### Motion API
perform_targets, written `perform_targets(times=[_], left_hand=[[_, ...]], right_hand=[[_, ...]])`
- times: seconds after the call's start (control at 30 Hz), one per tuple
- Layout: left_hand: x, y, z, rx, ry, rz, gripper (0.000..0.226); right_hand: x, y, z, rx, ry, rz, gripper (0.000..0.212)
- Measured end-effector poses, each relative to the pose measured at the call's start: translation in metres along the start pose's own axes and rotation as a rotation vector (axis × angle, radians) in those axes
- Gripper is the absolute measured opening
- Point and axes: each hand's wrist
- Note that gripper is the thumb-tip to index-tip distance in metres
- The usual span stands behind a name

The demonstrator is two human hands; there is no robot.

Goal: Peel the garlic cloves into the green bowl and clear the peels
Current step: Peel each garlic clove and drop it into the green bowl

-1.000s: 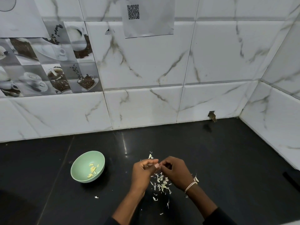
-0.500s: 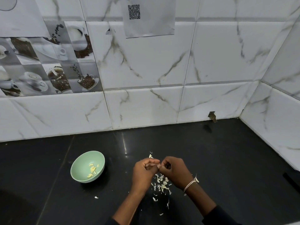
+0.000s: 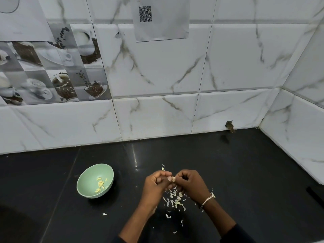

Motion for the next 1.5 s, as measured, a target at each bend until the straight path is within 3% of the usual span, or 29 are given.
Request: perform_targets(times=[0.4, 0.7, 0.93, 1.3, 1.5], left_hand=[[0.012, -0.002, -0.004, -0.070, -0.098, -0.008, 0.009], [0.023, -0.002, -0.014, -0.161, -0.165, -0.019, 0.013], [0.026, -0.002, -0.012, -0.214, -0.038, -0.050, 0.018], [0.029, -0.002, -0.005, -0.082, -0.293, 0.096, 0.007], [0.032, -0.002, -0.005, -0.163, -0.216, 0.020, 0.014]], right_hand=[[-0.005, -0.001, 0.000, -0.033, -0.052, -0.024, 0.024], [-0.004, -0.003, -0.003, -0.116, -0.139, -0.011, 0.015], [-0.009, -0.007, -0.004, -0.146, -0.210, 0.035, 0.021], [0.002, -0.009, -0.010, -0.068, -0.156, 0.004, 0.016], [0.003, -0.009, -0.012, -0.066, -0.198, -0.009, 0.016]])
Point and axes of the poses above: each hand's wrist, its own y-axis away from the middle knuckle, its own z-axis out of the palm, x = y × z, and after that the axes turned 14 degrees about -z, right-handed
